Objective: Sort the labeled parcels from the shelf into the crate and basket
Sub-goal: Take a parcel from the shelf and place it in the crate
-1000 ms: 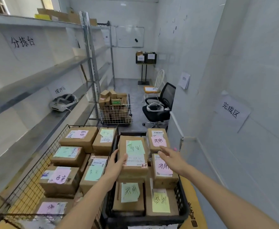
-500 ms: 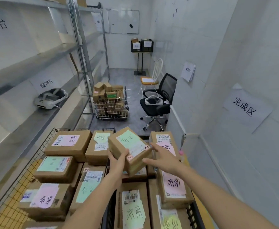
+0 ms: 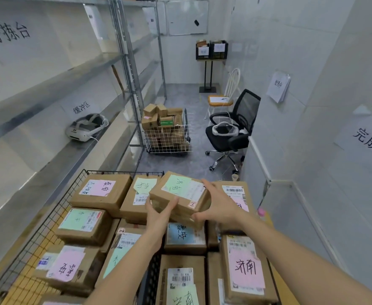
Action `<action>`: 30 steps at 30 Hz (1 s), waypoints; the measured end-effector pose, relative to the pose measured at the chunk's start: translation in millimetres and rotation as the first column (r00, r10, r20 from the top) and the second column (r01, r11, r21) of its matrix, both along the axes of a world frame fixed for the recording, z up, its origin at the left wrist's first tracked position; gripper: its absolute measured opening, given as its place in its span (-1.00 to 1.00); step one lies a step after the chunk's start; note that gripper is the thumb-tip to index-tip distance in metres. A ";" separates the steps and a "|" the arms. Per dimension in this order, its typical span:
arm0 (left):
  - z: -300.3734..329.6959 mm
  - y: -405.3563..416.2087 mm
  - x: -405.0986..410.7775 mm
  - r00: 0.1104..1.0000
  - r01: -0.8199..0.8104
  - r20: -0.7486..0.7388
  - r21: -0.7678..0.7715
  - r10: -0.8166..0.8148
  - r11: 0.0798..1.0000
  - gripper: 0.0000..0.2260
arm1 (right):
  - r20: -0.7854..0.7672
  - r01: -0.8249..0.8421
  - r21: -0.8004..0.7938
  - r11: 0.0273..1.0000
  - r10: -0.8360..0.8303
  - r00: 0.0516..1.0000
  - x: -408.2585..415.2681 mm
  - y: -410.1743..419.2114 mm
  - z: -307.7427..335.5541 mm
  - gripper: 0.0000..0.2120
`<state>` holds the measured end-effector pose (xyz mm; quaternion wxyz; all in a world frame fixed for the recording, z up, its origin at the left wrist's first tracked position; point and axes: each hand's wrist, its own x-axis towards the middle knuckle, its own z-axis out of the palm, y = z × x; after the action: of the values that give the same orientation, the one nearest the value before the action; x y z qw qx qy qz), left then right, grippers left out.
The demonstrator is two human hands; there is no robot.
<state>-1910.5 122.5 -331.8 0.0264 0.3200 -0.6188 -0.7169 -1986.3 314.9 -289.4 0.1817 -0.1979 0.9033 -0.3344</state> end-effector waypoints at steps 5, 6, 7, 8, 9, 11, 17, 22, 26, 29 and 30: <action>-6.1 -8.5 -8.1 1.000 0.010 -0.011 -0.136 -0.011 0.991 -0.15 | 0.041 -0.034 -0.001 0.999 0.034 0.999 -19.1 2.4 -10.7 0.18; -7.3 -7.5 -9.5 1.000 0.010 -0.006 -0.201 -0.011 0.980 -0.17 | 0.032 -0.045 0.015 0.999 0.045 0.999 -22.9 3.0 -13.4 0.18; -8.9 -7.3 -10.8 1.000 0.010 -0.001 -0.263 -0.011 0.965 -0.18 | 0.019 -0.060 0.045 0.997 0.059 0.998 -25.5 4.1 -15.2 0.17; -9.5 -7.2 -12.0 1.000 0.011 0.005 -0.312 -0.010 0.950 -0.21 | 0.006 -0.078 0.086 0.993 0.077 0.997 -28.5 5.4 -17.6 0.16; -11.1 -8.0 -13.1 1.000 0.016 0.011 -0.354 -0.013 0.935 -0.25 | -0.007 -0.092 0.141 0.986 0.094 0.996 -30.9 7.2 -20.1 0.14; -12.4 -8.2 -14.7 0.999 0.049 0.038 -0.454 -0.036 0.890 -0.32 | -0.060 -0.094 0.240 0.966 0.111 0.992 -36.4 10.8 -26.7 0.05; -23.5 -4.2 -15.8 0.984 0.172 0.142 -0.635 -0.105 0.753 -0.27 | -0.154 -0.103 0.292 0.951 0.153 0.976 -49.0 16.8 -44.8 -0.03; -28.0 -11.4 -21.7 0.984 0.173 0.106 -0.740 -0.142 0.650 -0.15 | -0.180 -0.138 0.340 0.930 0.208 0.961 -54.9 17.2 -53.9 -0.02; -29.4 -15.4 -24.2 0.950 0.258 0.057 -0.693 -0.306 0.673 -0.25 | -0.192 -0.167 0.386 0.907 0.256 0.948 -55.6 15.8 -57.0 -0.05; -27.6 -17.3 -25.9 0.952 0.261 0.055 -0.663 -0.301 0.702 -0.26 | -0.196 -0.164 0.368 0.915 0.249 0.949 -53.0 15.0 -56.0 -0.05; -25.6 -18.6 -26.1 0.951 0.267 0.063 -0.661 -0.302 0.702 -0.25 | -0.194 -0.155 0.349 0.924 0.233 0.953 -52.3 14.6 -53.7 -0.04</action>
<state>-1936.7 103.9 -357.4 0.0426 0.1721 -0.8731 -0.4542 -2038.6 329.5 -343.1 0.1377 -0.2915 0.9372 -0.1333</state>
